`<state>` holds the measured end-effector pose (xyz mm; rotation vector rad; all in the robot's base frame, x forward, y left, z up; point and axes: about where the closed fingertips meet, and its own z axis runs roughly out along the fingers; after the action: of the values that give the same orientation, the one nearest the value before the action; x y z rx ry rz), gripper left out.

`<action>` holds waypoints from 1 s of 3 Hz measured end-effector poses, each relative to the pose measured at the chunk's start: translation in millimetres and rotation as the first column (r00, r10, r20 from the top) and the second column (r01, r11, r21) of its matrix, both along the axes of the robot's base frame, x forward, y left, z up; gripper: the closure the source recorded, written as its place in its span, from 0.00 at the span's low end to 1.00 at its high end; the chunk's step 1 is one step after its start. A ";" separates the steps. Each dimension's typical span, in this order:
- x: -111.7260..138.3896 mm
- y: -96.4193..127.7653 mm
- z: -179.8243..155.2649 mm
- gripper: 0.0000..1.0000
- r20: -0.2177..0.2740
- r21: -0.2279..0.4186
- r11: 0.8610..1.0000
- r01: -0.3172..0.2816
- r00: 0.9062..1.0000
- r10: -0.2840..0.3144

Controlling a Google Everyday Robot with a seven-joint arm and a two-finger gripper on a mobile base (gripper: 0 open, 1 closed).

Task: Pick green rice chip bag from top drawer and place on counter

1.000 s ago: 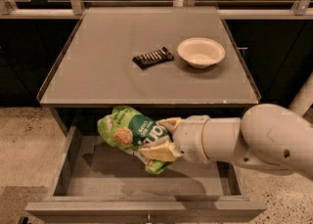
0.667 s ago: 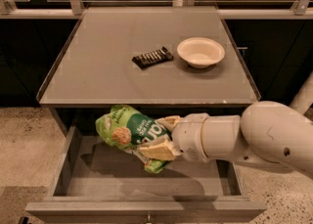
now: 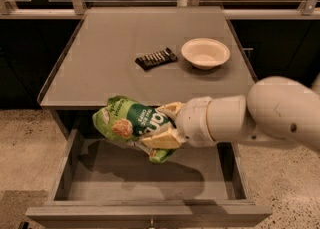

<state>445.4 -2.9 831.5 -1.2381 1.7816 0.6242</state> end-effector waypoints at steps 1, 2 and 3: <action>30.8 -1.7 33.7 1.00 0.042 0.003 0.996 -0.086 0.995 0.086; 65.8 -2.0 60.5 1.00 0.069 0.011 0.990 -0.138 0.988 0.137; 102.3 -2.5 70.1 1.00 0.060 0.031 0.989 -0.142 0.988 0.140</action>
Offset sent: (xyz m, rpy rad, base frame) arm 0.1108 -0.0067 0.0935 0.0349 -0.0988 0.1933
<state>547.7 -5.4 901.7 -1.3528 1.6388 0.6907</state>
